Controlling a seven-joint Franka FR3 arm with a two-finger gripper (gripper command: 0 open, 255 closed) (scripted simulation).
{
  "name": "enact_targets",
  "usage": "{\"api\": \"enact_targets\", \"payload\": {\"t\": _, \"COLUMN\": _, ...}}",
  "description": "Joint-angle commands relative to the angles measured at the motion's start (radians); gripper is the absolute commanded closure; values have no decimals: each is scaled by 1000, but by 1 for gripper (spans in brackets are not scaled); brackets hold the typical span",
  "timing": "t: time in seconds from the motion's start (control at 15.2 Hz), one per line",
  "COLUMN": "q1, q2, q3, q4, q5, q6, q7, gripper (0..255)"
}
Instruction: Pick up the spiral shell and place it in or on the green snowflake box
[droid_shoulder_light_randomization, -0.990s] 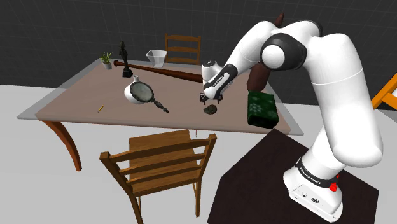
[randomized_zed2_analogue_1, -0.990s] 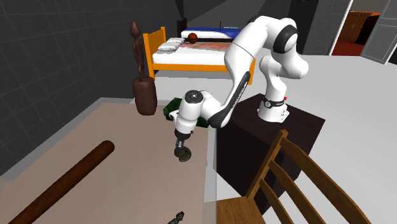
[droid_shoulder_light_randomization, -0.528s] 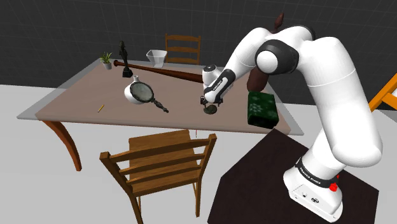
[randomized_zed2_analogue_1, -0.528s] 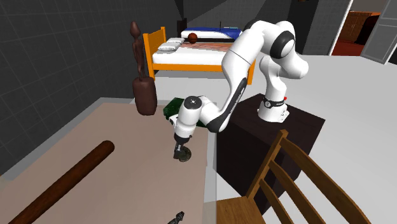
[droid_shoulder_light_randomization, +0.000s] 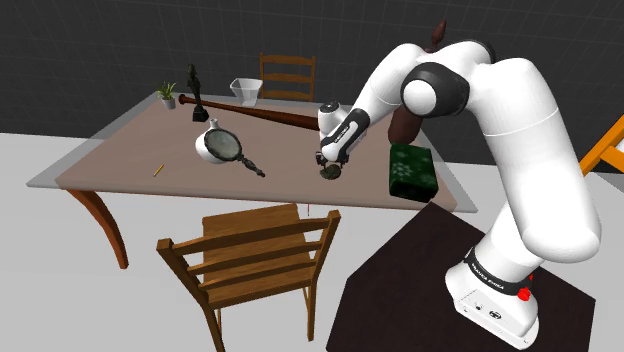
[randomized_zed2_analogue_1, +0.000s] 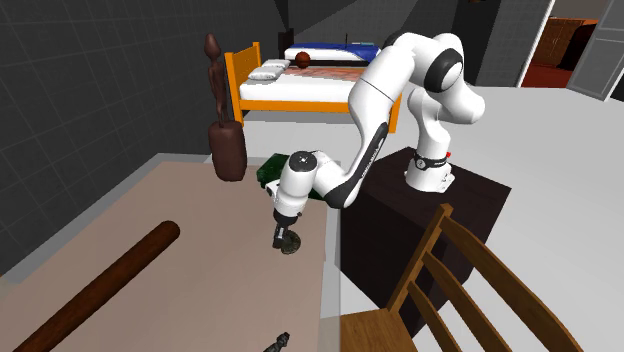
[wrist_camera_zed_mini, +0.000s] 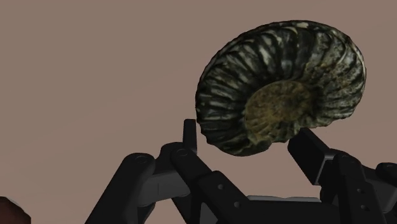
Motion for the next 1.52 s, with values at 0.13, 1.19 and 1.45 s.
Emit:
{"api": "enact_targets", "payload": {"t": 0.13, "q1": 0, "q2": 1, "q3": 0, "q4": 0, "q5": 0, "q6": 0, "q7": 0, "gripper": 255}}
{"api": "enact_targets", "payload": {"t": 1.19, "q1": 22, "q2": -134, "q3": -22, "q4": -34, "q5": -17, "q6": -97, "q7": -22, "gripper": 255}}
{"api": "enact_targets", "payload": {"t": 1.45, "q1": 28, "q2": -176, "q3": -29, "q4": -38, "q5": -23, "q6": -133, "q7": -30, "gripper": 255}}
